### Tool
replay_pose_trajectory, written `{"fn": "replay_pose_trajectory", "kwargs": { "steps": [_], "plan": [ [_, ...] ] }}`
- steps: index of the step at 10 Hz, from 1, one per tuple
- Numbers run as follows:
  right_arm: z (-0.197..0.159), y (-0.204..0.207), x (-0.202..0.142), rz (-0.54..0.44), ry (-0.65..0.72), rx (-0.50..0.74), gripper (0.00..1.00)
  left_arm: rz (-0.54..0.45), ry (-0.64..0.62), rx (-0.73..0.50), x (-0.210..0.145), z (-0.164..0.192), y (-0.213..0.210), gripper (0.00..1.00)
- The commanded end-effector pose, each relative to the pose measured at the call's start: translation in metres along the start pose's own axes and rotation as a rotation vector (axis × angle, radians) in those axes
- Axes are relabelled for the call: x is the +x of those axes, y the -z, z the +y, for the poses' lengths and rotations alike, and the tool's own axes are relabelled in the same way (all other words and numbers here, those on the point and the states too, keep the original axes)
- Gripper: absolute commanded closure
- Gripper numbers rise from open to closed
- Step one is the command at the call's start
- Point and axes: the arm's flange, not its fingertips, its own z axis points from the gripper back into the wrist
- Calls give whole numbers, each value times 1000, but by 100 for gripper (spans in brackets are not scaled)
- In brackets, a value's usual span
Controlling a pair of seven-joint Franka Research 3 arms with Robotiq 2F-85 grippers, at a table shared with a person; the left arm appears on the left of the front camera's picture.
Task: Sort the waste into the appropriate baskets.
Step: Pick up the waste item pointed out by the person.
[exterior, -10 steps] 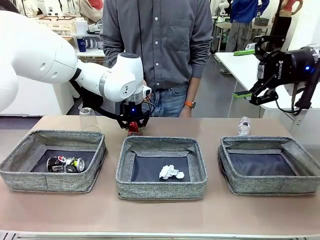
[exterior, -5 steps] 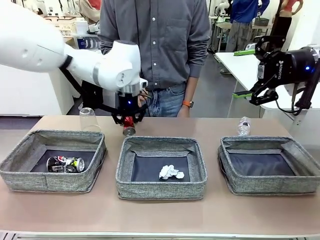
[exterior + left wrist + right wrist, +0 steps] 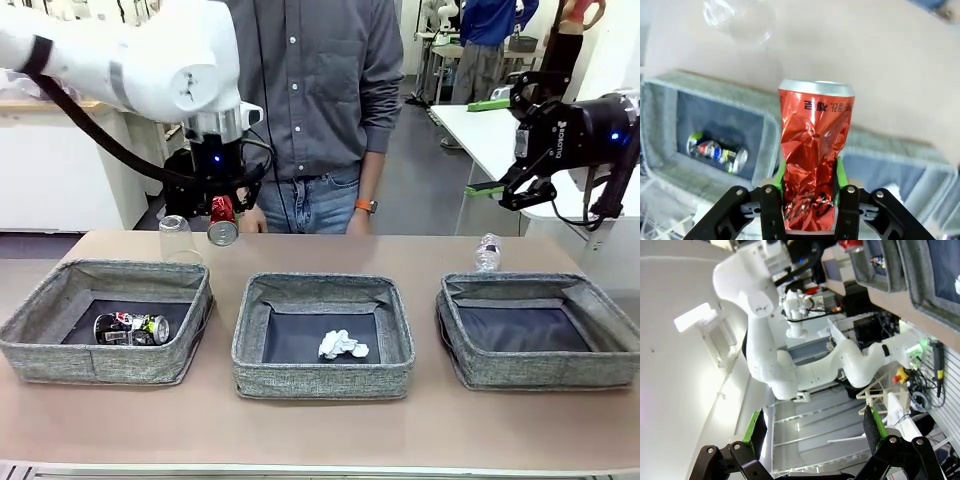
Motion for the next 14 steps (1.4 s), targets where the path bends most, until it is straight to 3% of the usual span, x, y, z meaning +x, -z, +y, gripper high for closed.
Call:
{"fn": "replay_pose_trajectory", "kwargs": {
  "steps": [1, 3, 4, 5, 7, 8, 9, 10, 12, 13, 14],
  "plan": [
    [1, -2, 0, 8, -9, -4, 0, 145, 202, -139, -40, 14, -23, 100],
    [1, -2, 0, 8, -9, -4, 0, -31, 364, -74, -98, 9, -36, 100],
    [1, -2, 0, 8, -9, -4, 0, -129, 264, -96, -97, 12, -35, 100],
    [1, -2, 0, 8, -9, -4, 0, 47, 275, -99, -74, -7, -41, 100],
    [1, -2, 0, 8, -9, -4, 0, 47, 275, -99, -74, -7, -41, 100],
    [1, -2, 0, 8, -9, -4, 0, 1, 295, -90, -93, -5, -43, 64],
    [0, 0, 0, 0, 0, 0, 0, 6, 233, -25, -101, -28, -70, 64],
    [27, -29, -39, -142, -80, -191, 0, -33, 237, -52, -113, -48, -121, 64],
    [40, -82, -95, -180, -155, -332, 0, -26, 205, -86, -123, -61, -191, 64],
    [29, -104, -110, -207, -147, -374, 0, -32, 185, -79, -123, -64, -213, 64],
    [17, -117, -113, -287, -111, -302, 0, -47, 206, -60, -124, -72, -232, 64]
  ]
}}
